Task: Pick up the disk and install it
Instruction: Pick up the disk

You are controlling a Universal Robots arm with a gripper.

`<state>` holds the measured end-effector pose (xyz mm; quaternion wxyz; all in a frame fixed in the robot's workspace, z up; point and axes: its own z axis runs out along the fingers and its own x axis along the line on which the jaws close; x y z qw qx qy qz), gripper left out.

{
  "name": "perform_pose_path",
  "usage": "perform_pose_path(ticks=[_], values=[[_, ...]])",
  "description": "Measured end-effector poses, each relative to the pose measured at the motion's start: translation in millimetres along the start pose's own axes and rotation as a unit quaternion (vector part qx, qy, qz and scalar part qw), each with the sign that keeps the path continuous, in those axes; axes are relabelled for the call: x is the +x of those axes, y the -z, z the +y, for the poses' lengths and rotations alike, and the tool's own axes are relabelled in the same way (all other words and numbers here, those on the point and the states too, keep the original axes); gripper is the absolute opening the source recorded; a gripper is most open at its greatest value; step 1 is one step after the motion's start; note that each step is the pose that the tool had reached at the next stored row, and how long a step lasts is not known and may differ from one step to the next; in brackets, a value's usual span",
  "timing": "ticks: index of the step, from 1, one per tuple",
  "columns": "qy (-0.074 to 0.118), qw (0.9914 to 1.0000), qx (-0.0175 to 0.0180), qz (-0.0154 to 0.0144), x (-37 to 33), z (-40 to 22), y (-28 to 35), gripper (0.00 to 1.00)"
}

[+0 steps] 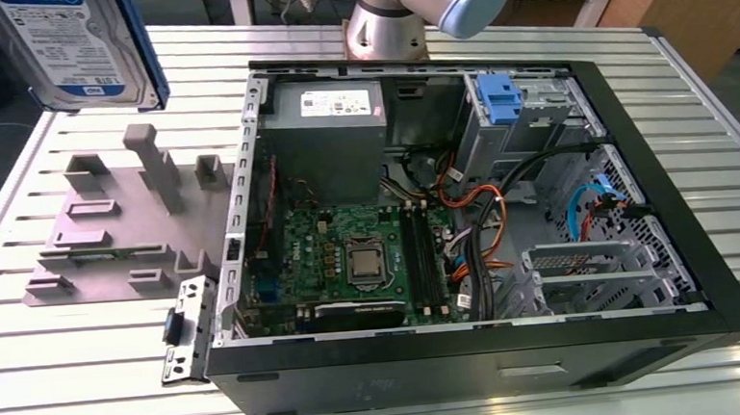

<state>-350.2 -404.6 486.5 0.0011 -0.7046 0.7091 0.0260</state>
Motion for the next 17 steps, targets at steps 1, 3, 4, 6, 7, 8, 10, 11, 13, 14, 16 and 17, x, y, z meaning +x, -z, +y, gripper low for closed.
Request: perform_pose_path(ticks=[1, 3, 4, 6, 7, 8, 10, 11, 13, 14, 16, 17], values=[[0.0, 1.0, -0.001, 0.0, 0.0, -4.9, 0.2, 0.37], [0.0, 1.0, -0.0027, 0.0, 0.1, -13.9, 0.5, 0.37], [0.0, 0.99999, -0.0033, 0.0, 0.2, -18.0, 0.6, 0.37], [0.0, 0.99999, -0.0044, 0.0, 0.3, -26.0, 0.9, 0.37], [0.0, 0.99999, -0.0048, 0.0, 0.3, -29.7, 1.0, 0.37], [0.0, 0.99999, -0.0052, 0.0, 0.3, -33.2, 1.1, 0.37], [0.0, 0.99998, -0.006, 0.0, 0.3, -40.1, 1.5, 0.37], [0.0, 0.99998, -0.0062, 0.0001, 0.5, -42.9, 1.6, 0.37], [0.0, 0.99998, -0.0063, 0.0, 1.2, -46.7, 1.7, 0.37], [0.0, 0.99998, -0.0063, 0.0, 2.0, -47.6, 1.7, 0.37], [0.0, 0.99998, -0.0063, 0.0, 4.1, -48.1, 1.8, 0.37], [0.0, 0.99998, -0.0063, 0.0, 6.1, -48.2, 1.9, 0.37]])
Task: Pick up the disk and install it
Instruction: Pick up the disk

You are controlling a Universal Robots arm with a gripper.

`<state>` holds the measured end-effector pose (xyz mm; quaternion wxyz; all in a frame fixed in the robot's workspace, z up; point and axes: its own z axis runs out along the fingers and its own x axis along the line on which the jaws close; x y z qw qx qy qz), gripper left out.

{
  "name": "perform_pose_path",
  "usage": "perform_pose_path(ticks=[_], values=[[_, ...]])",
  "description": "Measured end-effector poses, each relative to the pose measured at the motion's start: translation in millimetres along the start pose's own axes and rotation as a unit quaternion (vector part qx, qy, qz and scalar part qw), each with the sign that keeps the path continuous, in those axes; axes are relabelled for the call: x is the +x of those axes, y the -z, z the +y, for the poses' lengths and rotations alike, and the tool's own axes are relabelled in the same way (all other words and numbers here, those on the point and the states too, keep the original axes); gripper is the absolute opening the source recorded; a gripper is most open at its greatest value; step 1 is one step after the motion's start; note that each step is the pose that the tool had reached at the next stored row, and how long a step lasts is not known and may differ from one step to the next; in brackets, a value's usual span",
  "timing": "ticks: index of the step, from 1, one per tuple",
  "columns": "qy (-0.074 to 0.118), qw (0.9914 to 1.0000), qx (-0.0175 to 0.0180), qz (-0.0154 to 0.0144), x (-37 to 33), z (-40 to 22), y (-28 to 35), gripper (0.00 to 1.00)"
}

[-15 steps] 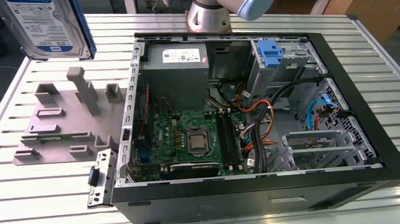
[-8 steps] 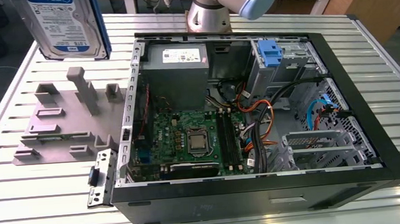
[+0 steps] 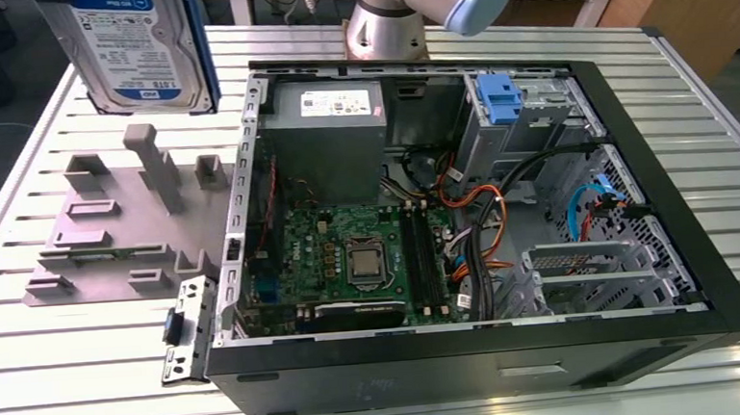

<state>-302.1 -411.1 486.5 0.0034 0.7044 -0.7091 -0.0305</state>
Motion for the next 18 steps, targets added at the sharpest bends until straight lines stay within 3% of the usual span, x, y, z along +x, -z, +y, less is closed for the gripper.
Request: perform_pose_path(ticks=[6, 18], values=[[0.0, 1.0, 0.0, 0.0, 15.9, -2.0, 0.3, 0.37], [0.0, 1.0, 0.0, 0.0, 17.5, -54.6, 1.0, 0.37]])
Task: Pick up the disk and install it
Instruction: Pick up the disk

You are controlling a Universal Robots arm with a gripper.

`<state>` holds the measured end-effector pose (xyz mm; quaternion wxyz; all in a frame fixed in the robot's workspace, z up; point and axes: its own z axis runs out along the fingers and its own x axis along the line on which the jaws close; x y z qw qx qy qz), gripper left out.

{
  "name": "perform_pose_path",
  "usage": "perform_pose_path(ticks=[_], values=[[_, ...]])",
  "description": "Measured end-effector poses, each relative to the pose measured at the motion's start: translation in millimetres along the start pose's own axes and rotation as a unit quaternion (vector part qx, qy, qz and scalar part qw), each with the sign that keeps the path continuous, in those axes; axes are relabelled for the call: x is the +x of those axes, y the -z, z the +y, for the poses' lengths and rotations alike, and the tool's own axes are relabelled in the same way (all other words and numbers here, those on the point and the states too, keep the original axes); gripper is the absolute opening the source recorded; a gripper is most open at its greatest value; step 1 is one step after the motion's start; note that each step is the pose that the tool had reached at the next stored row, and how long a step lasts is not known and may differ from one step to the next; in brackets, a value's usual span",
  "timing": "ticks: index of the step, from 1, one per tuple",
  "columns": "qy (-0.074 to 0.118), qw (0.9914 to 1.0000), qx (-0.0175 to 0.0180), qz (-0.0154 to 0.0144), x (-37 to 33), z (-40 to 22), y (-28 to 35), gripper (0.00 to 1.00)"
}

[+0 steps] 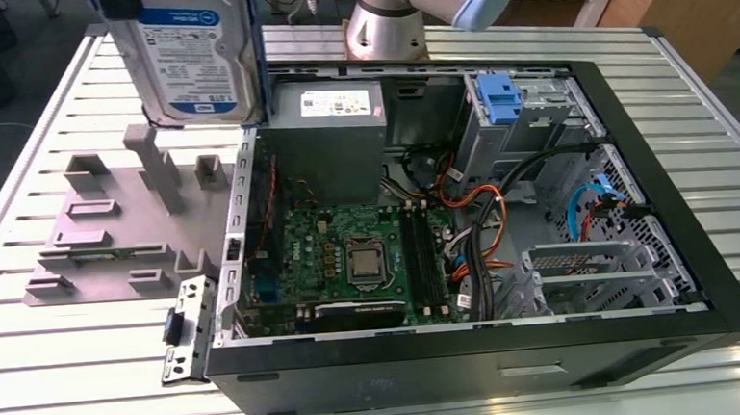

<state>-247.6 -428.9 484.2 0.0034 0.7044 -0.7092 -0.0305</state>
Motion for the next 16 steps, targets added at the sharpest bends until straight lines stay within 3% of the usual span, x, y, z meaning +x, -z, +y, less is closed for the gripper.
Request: perform_pose_path(ticks=[8, 16], values=[[0.0, 1.0, 0.0, 0.0, 0.6, -35.4, 0.1, 0.37], [0.0, 1.0, 0.0, 0.0, 1.7, -63.2, 0.1, 0.37]])
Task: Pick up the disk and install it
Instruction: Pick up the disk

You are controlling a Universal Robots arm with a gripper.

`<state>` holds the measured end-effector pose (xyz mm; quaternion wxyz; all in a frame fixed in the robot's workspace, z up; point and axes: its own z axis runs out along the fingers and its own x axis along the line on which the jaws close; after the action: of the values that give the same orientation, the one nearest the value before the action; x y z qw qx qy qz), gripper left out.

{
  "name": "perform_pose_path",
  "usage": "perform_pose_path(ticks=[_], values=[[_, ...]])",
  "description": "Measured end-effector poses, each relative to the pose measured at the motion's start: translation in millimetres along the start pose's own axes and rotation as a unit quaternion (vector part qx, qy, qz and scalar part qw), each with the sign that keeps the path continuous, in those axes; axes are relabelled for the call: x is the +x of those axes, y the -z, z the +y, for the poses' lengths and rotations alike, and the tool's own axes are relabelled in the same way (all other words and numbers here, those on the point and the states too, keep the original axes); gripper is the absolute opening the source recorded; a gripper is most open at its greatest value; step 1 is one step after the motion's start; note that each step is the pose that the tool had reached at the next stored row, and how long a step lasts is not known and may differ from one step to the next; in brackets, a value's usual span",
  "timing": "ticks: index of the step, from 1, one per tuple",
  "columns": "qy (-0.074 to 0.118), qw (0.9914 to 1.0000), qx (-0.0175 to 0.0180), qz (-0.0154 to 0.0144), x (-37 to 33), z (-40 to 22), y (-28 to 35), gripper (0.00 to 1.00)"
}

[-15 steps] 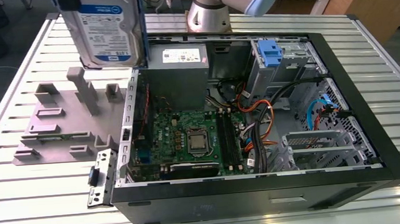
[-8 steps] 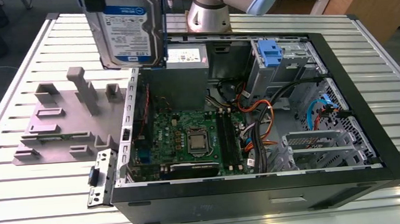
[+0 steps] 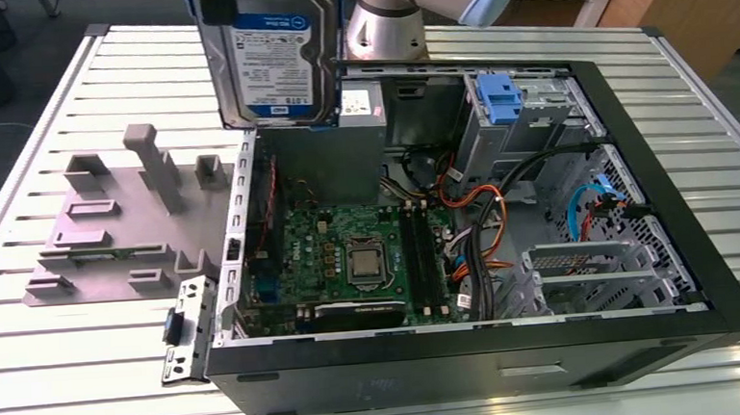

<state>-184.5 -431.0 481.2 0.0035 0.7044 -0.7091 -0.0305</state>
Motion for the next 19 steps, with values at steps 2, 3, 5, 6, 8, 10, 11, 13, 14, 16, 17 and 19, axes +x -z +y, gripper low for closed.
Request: perform_pose_path(ticks=[2, 3, 5, 6, 8, 10, 11, 13, 14, 16, 17, 19], values=[[0.0, 1.0, 0.0001, 0.0, 0.6, -3.6, -0.3, 0.37], [0.0, 1.0, 0.0, 0.0001, 1.1, -4.4, -0.4, 0.37], [0.0, 1.0, 0.0, 0.0004, 3.0, -5.0, -0.6, 0.37], [0.001, 1.0, 0.0, 0.0004, 4.2, -5.2, -0.9, 0.37], [0.001, 1.0, 0.0, 0.0005, 7.8, -5.3, -1.1, 0.37], [0.001, 1.0, 0.0, 0.0005, 12.8, -5.4, -1.4, 0.37], [0.001, 1.0, 0.0, 0.0006, 15.4, -5.4, -1.5, 0.37], [0.001, 1.0, 0.0, 0.0007, 20.4, -5.4, -2.0, 0.37], [0.001, 1.0, -0.0001, 0.0008, 22.7, -5.6, -2.2, 0.37], [0.001, 1.0, 0.0, 0.0007, 26.3, -7.3, -3.1, 0.37], [0.001, 1.0, 0.0001, 0.0006, 27.2, -9.4, -3.6, 0.37], [0.001, 1.0, -0.0001, 0.0009, 28.2, -15.1, -4.0, 0.37]])
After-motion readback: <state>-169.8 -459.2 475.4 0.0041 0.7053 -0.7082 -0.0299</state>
